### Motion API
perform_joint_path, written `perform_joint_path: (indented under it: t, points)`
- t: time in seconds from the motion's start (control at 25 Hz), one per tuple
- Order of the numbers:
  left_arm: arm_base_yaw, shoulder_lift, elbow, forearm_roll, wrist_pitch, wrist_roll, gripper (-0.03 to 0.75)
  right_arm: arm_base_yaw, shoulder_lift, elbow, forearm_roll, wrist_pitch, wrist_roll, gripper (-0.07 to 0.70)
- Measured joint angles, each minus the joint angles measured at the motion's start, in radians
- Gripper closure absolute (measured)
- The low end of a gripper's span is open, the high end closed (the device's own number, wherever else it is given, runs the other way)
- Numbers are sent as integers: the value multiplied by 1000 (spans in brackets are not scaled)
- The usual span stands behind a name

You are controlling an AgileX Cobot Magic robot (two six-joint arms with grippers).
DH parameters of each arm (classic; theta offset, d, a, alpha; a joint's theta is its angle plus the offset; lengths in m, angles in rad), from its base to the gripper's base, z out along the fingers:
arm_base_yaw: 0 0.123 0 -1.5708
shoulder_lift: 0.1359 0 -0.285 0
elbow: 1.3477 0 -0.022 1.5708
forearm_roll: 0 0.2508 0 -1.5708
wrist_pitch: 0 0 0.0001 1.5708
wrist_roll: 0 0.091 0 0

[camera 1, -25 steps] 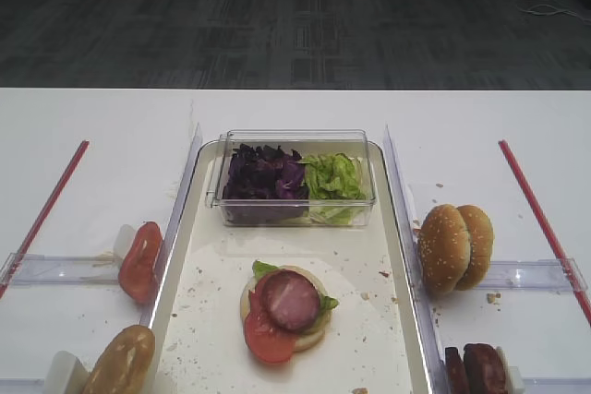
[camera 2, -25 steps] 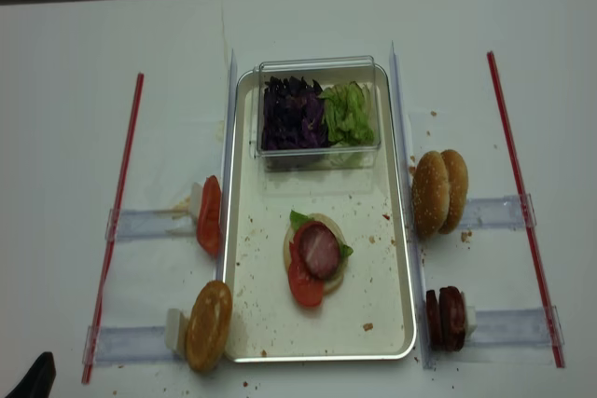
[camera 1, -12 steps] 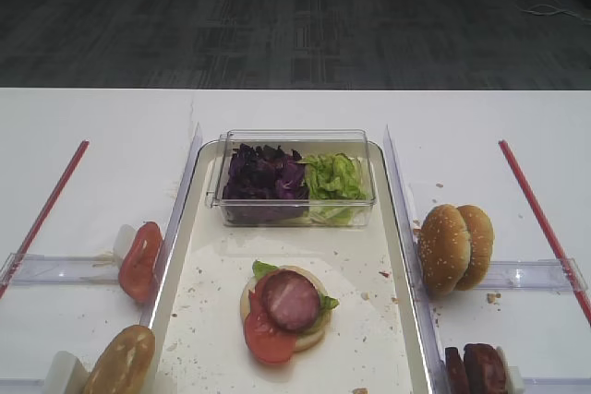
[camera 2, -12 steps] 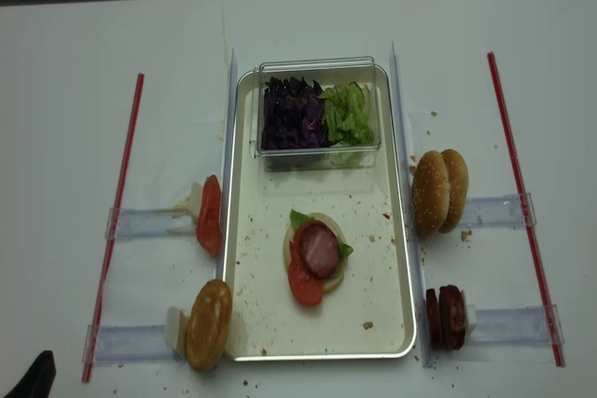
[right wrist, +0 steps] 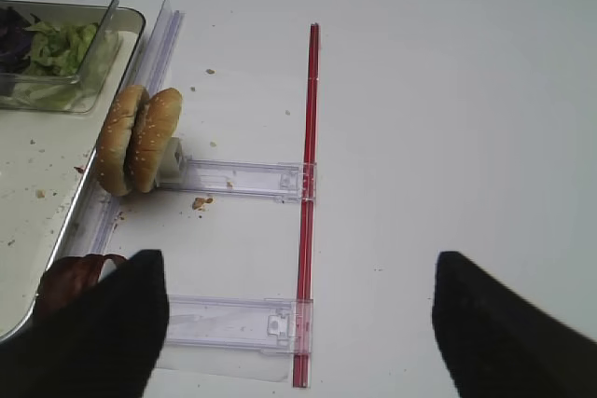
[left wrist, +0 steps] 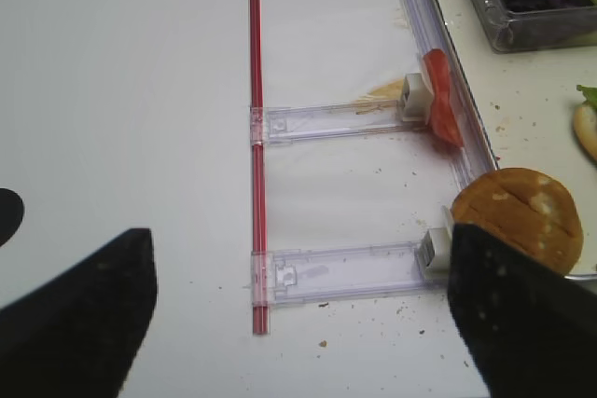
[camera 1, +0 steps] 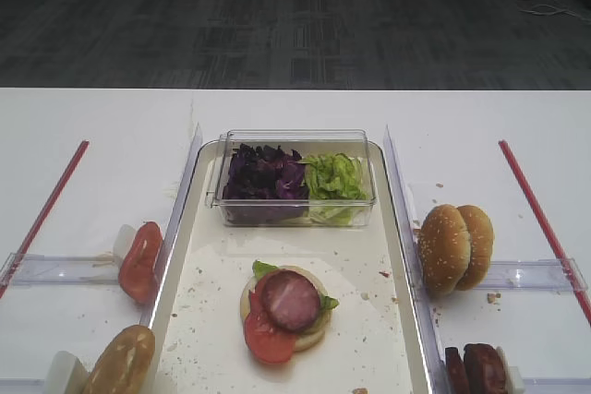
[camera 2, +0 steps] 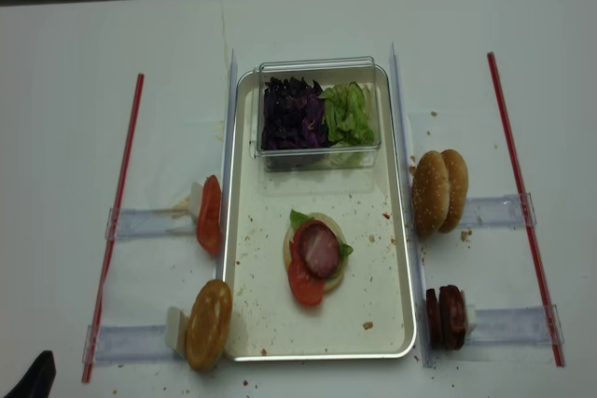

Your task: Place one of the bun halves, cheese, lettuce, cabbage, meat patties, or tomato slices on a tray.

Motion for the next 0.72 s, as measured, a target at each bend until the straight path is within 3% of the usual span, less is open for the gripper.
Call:
perform_joint_path:
  t: [0.72]
  points:
    - [0,0,0,0,0,0,99,0,0,0,0,0,2,20]
